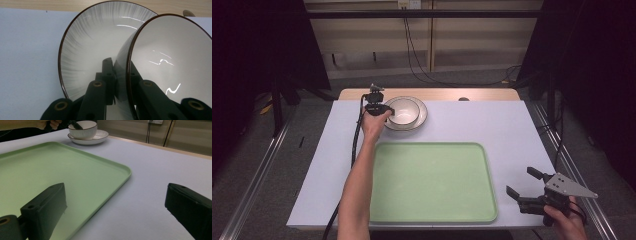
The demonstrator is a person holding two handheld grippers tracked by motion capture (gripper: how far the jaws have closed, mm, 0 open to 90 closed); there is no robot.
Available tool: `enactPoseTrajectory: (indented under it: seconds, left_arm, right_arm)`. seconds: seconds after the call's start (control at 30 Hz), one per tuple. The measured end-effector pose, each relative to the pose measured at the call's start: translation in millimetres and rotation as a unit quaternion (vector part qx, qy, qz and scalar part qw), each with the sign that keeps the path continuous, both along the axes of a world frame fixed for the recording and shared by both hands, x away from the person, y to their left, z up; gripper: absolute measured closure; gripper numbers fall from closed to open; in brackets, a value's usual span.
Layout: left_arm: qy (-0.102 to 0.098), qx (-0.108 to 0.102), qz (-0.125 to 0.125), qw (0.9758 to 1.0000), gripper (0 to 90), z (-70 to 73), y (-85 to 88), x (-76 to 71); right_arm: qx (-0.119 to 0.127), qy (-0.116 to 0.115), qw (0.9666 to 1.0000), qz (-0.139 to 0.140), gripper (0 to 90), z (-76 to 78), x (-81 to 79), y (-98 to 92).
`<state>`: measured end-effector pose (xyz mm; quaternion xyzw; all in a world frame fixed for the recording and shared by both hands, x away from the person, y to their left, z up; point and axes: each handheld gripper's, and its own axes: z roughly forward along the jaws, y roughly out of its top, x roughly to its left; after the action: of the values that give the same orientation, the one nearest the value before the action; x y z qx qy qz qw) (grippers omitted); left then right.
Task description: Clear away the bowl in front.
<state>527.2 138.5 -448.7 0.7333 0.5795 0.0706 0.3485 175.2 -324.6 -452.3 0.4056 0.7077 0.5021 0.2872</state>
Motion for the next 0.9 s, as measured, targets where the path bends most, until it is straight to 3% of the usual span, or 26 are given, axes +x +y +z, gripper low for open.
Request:
enactPoseTrajectory:
  seconds: [0.43,0.9]
  left_arm:
    - [-0.007,-0.007,0.006,0.9999,82.3,5.8,-0.7,-1.5]
    - [-0.037,-0.007,0.006,0.9993,82.3,18.6,3.1,-6.3]
  right_arm:
    - [0.001,0.001,1.0000,0.001,3.2,0.3,-0.5,-0.7]
    - [0.006,-0.001,1.0000,-0.001,3.2,0.8,-0.8,-0.5]
